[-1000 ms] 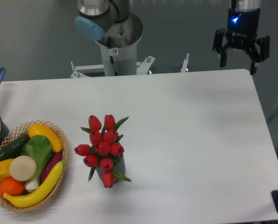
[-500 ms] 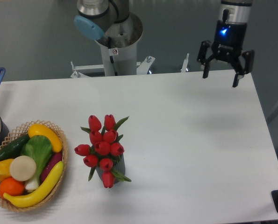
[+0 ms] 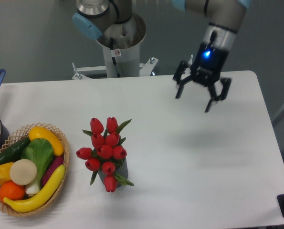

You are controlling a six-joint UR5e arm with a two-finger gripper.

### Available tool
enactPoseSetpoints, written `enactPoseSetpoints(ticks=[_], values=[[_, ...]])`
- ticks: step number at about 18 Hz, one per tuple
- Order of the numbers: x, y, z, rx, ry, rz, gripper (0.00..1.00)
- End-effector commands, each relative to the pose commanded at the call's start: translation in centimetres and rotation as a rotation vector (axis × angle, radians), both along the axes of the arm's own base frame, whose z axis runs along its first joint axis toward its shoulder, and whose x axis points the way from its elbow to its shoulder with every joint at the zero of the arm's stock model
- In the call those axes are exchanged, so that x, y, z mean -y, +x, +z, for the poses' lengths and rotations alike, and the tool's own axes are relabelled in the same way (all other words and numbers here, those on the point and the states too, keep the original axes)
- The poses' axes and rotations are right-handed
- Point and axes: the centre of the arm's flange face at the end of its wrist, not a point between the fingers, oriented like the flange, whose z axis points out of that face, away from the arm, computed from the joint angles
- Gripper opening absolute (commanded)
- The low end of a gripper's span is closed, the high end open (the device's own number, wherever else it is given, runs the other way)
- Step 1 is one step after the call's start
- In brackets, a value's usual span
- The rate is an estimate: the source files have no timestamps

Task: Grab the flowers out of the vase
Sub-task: 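Move the open gripper toward the red tulips in the grey vase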

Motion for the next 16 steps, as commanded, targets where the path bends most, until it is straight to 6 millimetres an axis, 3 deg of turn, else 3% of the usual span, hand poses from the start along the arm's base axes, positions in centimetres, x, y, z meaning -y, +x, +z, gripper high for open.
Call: enactPoseSetpoints(ticks=[5,9,16], values=[[-2.6,1.7,-1.0,0.044,0.038,-0.057,1.0],[-4.1,2.6,-0.6,0.131,0.158,-0.062,1.0],[-7.4,4.7,-2.2,0.166,0.195,-0.131,1.0]])
